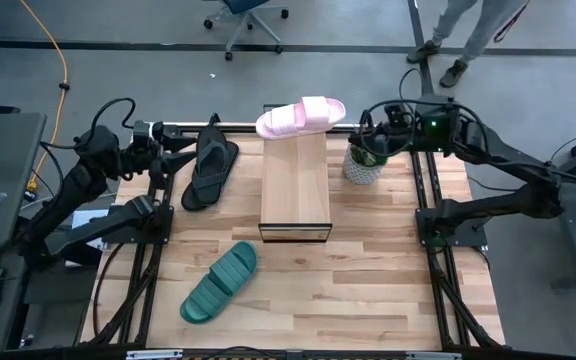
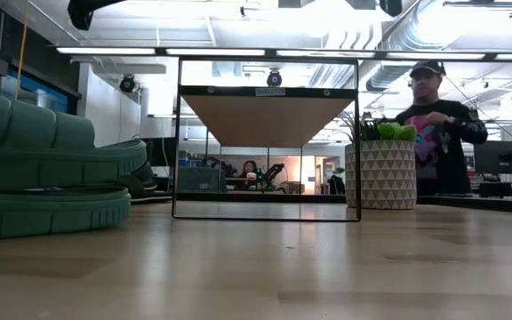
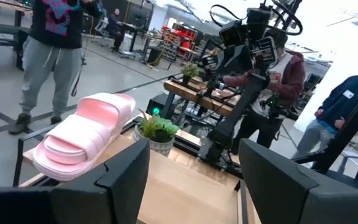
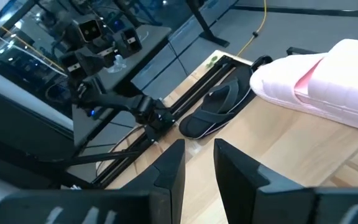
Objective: Pick and place slippers onto the shelf
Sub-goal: Put the green pair of slippers on the shelf
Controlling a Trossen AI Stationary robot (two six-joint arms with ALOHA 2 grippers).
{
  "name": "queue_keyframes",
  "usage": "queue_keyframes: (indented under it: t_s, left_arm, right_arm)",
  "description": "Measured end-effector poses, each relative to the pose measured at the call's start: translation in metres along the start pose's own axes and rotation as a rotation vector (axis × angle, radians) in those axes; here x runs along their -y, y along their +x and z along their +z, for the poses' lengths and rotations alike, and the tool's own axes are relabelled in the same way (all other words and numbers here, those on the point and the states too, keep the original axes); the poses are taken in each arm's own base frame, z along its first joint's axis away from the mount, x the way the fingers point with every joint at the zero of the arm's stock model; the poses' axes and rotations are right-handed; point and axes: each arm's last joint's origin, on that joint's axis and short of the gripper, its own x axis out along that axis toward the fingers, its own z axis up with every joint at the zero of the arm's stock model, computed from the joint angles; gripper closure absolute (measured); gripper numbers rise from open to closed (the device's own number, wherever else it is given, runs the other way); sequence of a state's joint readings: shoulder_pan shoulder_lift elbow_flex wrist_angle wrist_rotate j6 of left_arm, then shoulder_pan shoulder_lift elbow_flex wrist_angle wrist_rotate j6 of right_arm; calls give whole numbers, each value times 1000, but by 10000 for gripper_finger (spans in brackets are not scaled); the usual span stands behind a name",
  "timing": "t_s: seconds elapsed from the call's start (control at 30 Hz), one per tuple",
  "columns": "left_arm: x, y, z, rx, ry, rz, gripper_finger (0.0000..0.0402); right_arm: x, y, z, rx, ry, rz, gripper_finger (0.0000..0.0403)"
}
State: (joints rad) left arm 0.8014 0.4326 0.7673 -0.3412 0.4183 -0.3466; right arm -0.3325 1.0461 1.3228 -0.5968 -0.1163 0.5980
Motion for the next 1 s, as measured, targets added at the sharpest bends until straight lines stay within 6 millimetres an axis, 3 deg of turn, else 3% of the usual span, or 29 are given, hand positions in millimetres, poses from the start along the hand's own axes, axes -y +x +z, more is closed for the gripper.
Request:
queue_keyframes:
  t_s: [0.33, 0.7, 0.8, 1.0]
  left_arm:
    - [17, 20, -14, -122, -67, -76, 165]
    - [70, 60, -47, -280, -76, -159, 165]
    - [83, 62, -54, -292, -78, -168, 165]
    - [99, 54, -61, -300, -96, -180, 165]
  right_arm:
    - [-24, 5, -22, -53, 33, 30, 329]
    - [-58, 48, -74, -179, 46, -7, 329]
    - [-62, 56, -83, -203, 48, -26, 329]
    - [-70, 55, -91, -174, 73, -42, 329]
